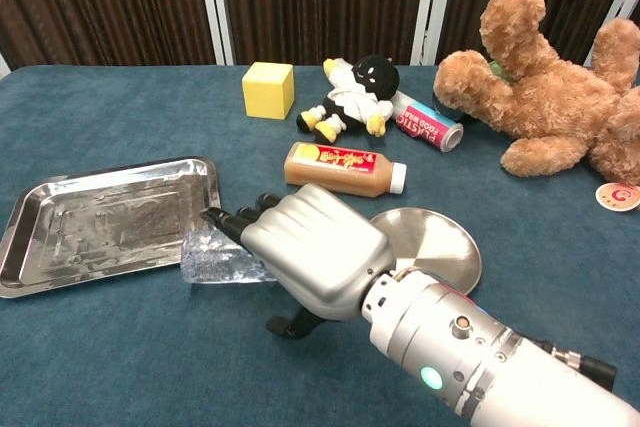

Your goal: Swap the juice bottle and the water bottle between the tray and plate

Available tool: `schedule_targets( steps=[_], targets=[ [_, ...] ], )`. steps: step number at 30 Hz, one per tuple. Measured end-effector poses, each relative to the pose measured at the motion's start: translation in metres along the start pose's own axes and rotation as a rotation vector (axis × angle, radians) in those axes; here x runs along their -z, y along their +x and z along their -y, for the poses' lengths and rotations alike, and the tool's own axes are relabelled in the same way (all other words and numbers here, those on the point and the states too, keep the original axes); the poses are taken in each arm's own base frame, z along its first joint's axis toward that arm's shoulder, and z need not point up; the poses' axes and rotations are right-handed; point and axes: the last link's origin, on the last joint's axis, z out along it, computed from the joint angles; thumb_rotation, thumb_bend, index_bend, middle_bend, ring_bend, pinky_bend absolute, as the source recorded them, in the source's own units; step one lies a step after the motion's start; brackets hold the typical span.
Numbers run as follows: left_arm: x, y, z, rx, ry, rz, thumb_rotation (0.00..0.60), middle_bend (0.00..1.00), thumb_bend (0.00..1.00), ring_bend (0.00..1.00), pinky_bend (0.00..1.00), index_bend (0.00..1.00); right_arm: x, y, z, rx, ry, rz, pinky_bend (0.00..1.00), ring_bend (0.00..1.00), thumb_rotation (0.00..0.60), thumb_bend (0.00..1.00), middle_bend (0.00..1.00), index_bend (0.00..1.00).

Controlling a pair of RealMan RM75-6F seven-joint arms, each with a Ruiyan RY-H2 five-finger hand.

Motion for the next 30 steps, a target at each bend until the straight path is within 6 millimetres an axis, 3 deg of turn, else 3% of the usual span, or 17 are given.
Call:
schedule_targets(
  steps=[10, 16, 24, 30],
  targets=[
    [0.001, 0.001, -0.001, -0.007, 0.010, 0.003, 0.600, 0.07, 0.38, 0.00, 0.03, 0.00, 0.005, 0.012, -0.020, -0.058, -0.044, 0.022, 0.50, 0.29, 0.600, 0.31, 0.31, 0.06],
    [0.001, 0.002, 0.000, -0.008, 0.014, 0.002, 0.600, 0.07, 0.38, 0.00, 0.03, 0.00, -0.004, 0.030, -0.051, -0.090, -0.146, -0.038, 0.37, 0.20, 0.600, 0.31, 0.26, 0.04],
    [-0.002, -0.001, 0.000, -0.013, 0.019, 0.013, 0.600, 0.07, 0.38, 0.00, 0.03, 0.00, -0.043, 0.042, -0.090, -0.111, -0.294, -0.016, 0.20, 0.06, 0.600, 0.30, 0.15, 0.00],
    [-0.004, -0.003, 0.003, -0.022, 0.033, 0.026, 0.600, 0.07, 0.38, 0.00, 0.03, 0.00, -0.081, 0.032, -0.101, -0.113, -0.364, 0.077, 0.17, 0.04, 0.600, 0.30, 0.15, 0.00]
  ],
)
